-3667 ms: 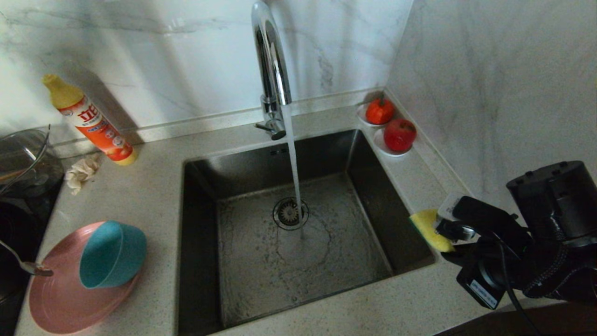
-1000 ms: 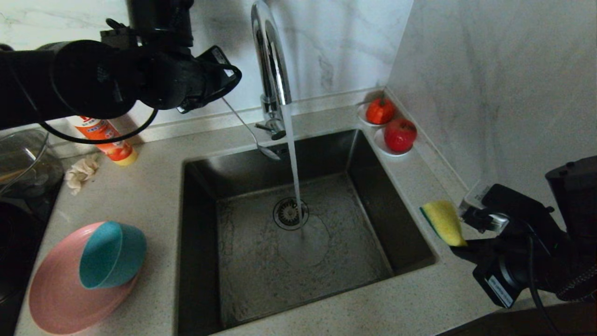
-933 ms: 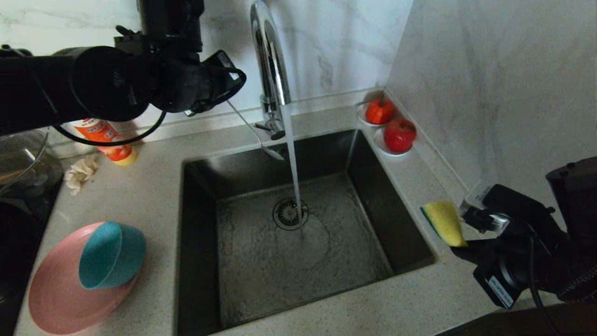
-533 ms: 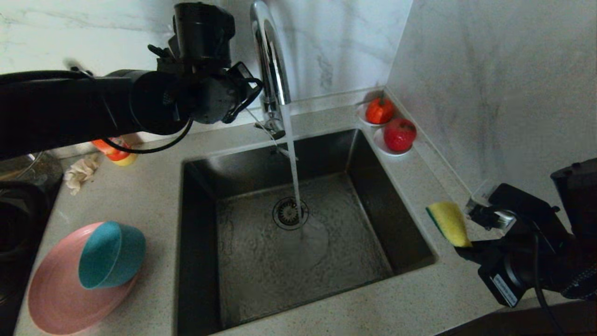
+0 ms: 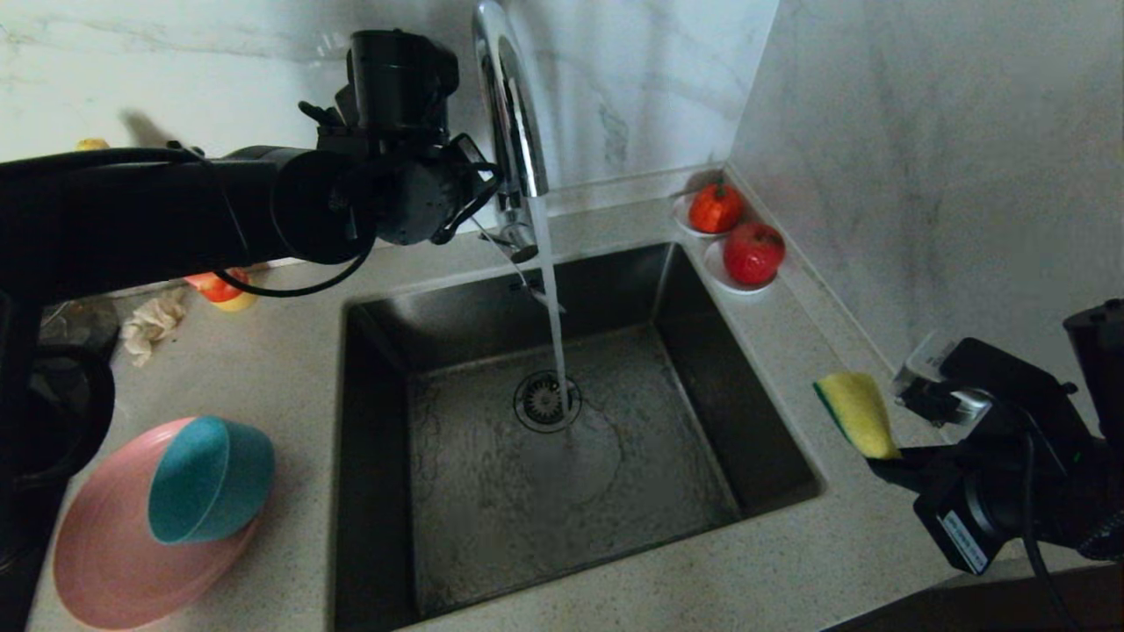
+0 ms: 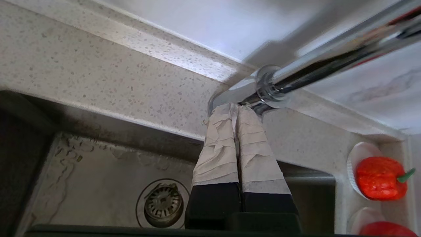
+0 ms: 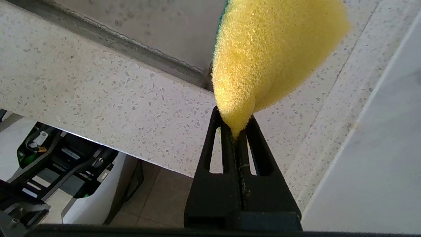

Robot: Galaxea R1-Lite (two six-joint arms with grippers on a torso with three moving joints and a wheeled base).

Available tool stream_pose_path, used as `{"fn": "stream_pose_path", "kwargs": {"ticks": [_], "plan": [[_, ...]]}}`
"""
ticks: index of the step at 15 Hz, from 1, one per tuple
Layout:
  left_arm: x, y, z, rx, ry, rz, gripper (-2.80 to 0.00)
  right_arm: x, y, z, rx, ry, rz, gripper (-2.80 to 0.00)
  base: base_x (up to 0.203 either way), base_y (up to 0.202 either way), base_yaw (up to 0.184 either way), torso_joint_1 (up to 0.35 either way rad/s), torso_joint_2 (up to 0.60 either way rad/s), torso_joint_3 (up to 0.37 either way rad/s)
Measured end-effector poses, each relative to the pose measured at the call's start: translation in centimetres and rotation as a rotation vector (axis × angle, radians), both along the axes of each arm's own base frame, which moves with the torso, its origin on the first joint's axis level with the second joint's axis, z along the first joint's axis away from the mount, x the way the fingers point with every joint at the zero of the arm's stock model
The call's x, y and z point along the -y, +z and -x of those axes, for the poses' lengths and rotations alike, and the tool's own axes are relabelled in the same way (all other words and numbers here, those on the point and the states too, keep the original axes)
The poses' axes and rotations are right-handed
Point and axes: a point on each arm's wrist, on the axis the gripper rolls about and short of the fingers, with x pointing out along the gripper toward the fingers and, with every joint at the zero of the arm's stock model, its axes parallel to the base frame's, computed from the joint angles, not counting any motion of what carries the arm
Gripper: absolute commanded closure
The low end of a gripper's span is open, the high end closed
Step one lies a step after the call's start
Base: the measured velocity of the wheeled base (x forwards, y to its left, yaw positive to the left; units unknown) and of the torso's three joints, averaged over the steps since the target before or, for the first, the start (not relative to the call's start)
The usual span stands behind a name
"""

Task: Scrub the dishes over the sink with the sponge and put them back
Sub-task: Rinse the spoon

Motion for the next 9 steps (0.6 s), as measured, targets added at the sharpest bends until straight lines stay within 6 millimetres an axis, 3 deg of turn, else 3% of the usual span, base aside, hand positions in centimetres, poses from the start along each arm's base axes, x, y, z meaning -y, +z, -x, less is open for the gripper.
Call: {"fn": "stream_pose_path", "kwargs": {"ticks": [9], "plan": [[1.2,-0.6,0.8,-0.053,-0.034,0.007,0.0,0.3,-0.1,0.3,0.0,-0.005,-0.001,0.0,0.0,0.0,0.0,0.0,0.0,0.0]]}}
